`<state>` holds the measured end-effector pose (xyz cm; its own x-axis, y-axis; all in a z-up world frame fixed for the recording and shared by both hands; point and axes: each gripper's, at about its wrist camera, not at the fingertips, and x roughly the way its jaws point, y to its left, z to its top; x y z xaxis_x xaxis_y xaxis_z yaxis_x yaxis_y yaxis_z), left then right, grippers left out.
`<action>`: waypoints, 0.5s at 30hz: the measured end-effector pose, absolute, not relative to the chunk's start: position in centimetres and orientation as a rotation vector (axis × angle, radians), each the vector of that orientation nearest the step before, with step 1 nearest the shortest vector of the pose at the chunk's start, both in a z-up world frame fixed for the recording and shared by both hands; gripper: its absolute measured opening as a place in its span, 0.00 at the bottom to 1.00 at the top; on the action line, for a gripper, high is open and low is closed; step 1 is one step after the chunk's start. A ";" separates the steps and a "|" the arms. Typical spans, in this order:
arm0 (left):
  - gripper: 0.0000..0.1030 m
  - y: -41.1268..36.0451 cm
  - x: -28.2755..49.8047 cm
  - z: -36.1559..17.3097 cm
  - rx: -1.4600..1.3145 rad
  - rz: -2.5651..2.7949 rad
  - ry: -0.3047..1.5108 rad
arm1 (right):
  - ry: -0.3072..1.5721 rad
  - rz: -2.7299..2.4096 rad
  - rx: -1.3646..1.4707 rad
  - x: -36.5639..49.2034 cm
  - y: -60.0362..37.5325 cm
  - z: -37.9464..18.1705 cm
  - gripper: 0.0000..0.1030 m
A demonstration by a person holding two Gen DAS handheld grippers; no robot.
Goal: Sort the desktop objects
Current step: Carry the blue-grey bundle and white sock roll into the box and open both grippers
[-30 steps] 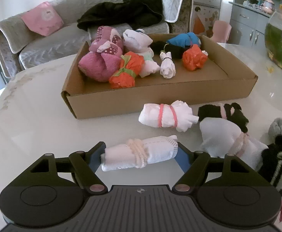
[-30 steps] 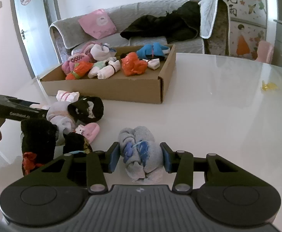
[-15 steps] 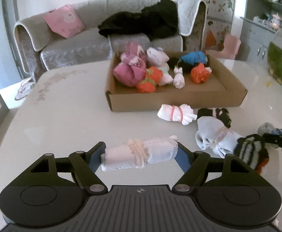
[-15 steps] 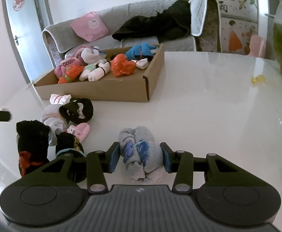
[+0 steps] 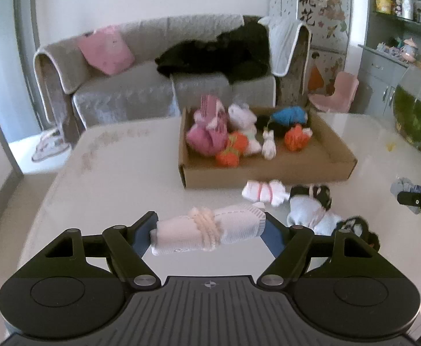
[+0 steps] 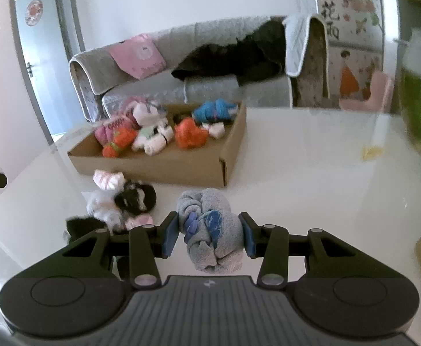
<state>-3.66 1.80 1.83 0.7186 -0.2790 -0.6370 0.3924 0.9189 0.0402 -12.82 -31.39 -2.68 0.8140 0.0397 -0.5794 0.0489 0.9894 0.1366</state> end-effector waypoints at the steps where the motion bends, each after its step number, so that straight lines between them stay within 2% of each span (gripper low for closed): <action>1: 0.78 1.6 -3.7 2.4 0.180 -0.375 0.663 | 0.612 -0.003 0.141 -12.7 -31.3 -2.2 0.40; 8: 0.78 0.0 -2.6 5.2 0.186 -0.398 0.618 | 0.570 0.014 0.112 -10.6 -30.9 0.6 0.40; 15: 0.78 -4.2 2.0 6.9 0.166 -0.464 0.633 | 0.540 0.032 0.097 -5.7 -30.5 2.7 0.40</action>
<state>2.00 -4.21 6.95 0.7080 -0.3661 -0.6039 0.4655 0.8850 0.0092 -5.74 -30.49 2.71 0.8571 0.0564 -0.5120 -0.0053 0.9949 0.1007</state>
